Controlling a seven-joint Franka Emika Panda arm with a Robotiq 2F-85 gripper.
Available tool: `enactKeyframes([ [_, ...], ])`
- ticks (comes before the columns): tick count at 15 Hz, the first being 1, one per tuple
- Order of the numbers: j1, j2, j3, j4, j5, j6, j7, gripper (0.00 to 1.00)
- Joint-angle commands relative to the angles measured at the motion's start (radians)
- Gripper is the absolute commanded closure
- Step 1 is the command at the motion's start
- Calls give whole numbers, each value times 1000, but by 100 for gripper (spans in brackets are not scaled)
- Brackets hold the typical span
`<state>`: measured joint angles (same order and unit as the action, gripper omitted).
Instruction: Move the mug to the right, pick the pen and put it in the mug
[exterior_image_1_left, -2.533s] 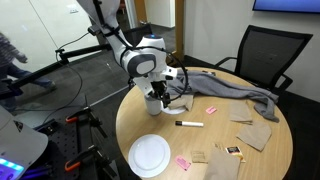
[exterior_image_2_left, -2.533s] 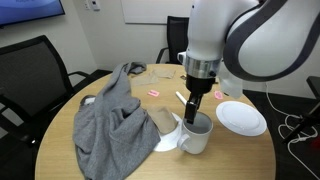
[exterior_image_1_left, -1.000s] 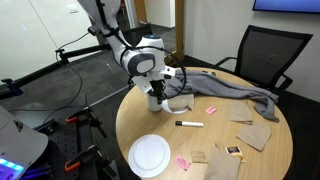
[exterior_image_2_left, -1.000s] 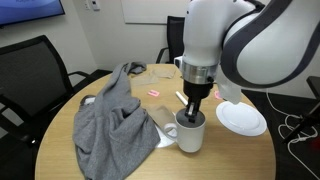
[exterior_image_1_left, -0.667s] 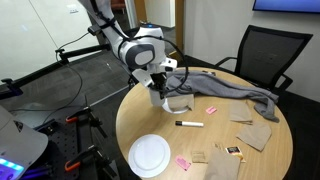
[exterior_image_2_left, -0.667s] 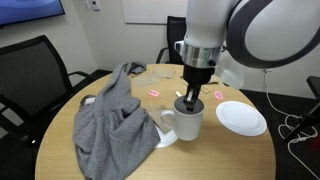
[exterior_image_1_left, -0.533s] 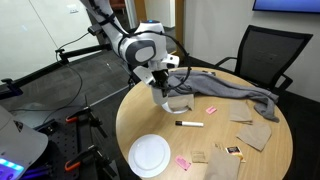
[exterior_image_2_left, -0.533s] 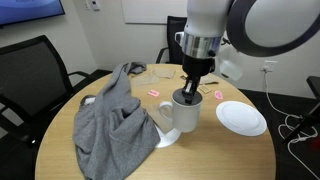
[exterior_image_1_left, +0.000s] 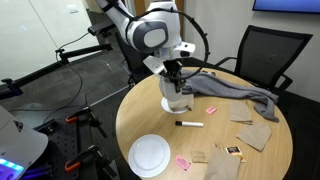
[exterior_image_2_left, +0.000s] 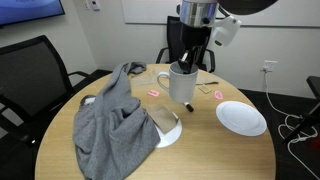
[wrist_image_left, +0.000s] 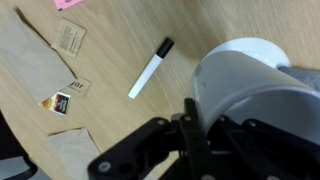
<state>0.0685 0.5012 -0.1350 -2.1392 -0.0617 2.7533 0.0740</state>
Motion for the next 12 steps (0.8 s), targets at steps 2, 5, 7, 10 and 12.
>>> enactKeyframes([
  [2,-25,2,-16,121,-9,-119,41,97],
  [5,-66,36,-8,205,7,-152,24,97],
  [7,-92,67,-8,264,15,-168,22,97],
  [10,-130,124,-4,354,25,-180,12,97],
  [12,-149,165,-5,408,26,-174,12,97],
])
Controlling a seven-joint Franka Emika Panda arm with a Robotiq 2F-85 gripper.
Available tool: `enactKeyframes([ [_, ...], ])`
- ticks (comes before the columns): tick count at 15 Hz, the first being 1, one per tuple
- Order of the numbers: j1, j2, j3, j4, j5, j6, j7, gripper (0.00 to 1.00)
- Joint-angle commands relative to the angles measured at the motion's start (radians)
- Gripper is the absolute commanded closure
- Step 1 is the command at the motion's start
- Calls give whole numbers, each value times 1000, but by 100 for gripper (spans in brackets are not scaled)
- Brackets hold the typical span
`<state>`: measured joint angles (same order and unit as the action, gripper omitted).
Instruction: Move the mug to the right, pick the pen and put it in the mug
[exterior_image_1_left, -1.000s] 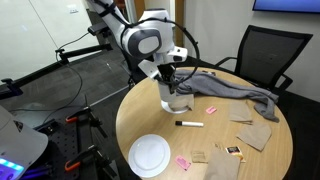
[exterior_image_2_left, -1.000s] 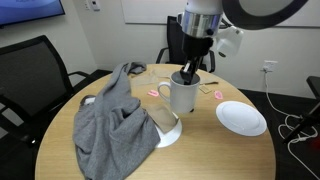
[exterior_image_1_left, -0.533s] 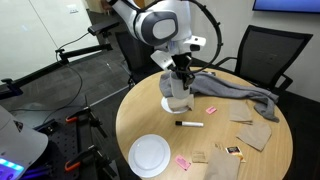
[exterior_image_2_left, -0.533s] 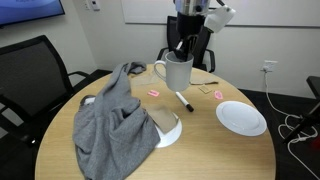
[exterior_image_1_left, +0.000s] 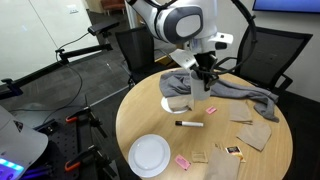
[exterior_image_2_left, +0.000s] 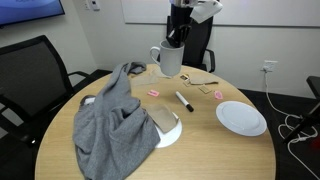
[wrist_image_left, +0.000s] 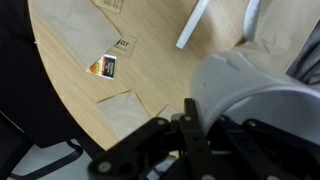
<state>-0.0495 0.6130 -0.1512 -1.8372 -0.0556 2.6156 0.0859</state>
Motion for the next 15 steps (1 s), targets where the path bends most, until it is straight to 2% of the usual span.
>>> enactKeyframes([
  [1,-41,77,12,135,22,-41,-1,97],
  [8,-72,199,-2,294,18,-97,14,97],
  [15,-108,301,2,384,29,-88,8,97],
])
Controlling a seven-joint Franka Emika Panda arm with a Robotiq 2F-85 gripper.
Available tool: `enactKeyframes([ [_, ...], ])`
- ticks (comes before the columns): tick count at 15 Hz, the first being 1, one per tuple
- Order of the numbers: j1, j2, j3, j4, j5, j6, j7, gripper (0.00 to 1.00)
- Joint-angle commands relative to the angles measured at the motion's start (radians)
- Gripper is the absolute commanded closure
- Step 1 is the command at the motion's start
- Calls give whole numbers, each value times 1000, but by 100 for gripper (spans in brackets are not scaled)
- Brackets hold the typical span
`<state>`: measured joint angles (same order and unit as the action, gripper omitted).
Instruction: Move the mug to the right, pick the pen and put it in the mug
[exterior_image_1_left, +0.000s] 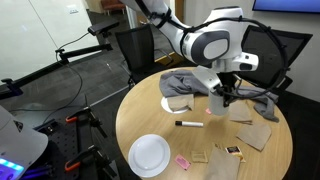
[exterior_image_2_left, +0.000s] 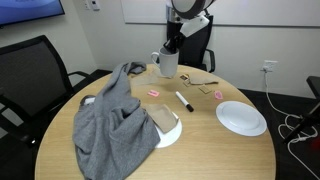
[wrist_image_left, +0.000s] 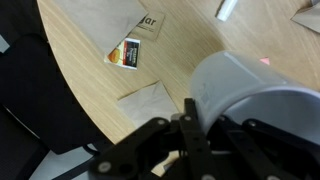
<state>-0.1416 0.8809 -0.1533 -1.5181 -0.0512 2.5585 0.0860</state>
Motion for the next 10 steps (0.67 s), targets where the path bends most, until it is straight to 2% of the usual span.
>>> enactKeyframes([
  [1,-23,46,7,73,28,-25,5,97],
  [10,-47,130,13,138,67,-20,7,97],
])
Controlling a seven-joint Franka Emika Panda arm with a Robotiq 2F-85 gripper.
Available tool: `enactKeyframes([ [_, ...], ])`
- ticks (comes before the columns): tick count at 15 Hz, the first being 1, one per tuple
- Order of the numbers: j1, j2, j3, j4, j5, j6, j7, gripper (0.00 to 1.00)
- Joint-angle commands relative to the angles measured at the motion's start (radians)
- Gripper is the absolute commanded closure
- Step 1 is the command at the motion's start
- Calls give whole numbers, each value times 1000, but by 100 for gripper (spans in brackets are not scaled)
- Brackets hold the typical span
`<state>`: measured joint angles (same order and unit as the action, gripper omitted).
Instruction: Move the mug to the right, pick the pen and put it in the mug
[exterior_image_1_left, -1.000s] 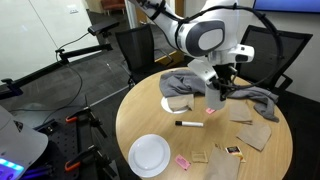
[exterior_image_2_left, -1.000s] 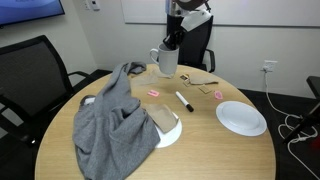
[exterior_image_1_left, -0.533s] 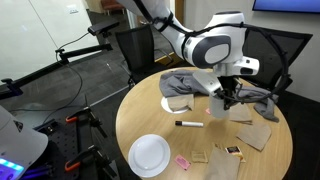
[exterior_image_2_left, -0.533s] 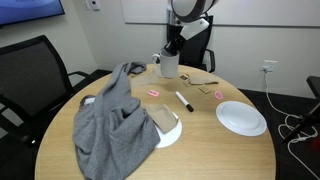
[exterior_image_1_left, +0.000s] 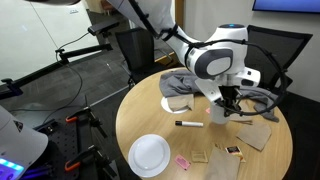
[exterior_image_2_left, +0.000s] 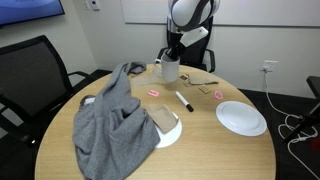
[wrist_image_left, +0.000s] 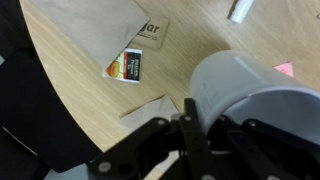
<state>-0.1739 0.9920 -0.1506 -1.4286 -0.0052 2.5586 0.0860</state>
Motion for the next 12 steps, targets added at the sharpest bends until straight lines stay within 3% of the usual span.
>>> enactKeyframes([
  [1,-16,27,10,54,22,-21,8,97],
  [12,-27,93,15,96,40,-19,6,97],
])
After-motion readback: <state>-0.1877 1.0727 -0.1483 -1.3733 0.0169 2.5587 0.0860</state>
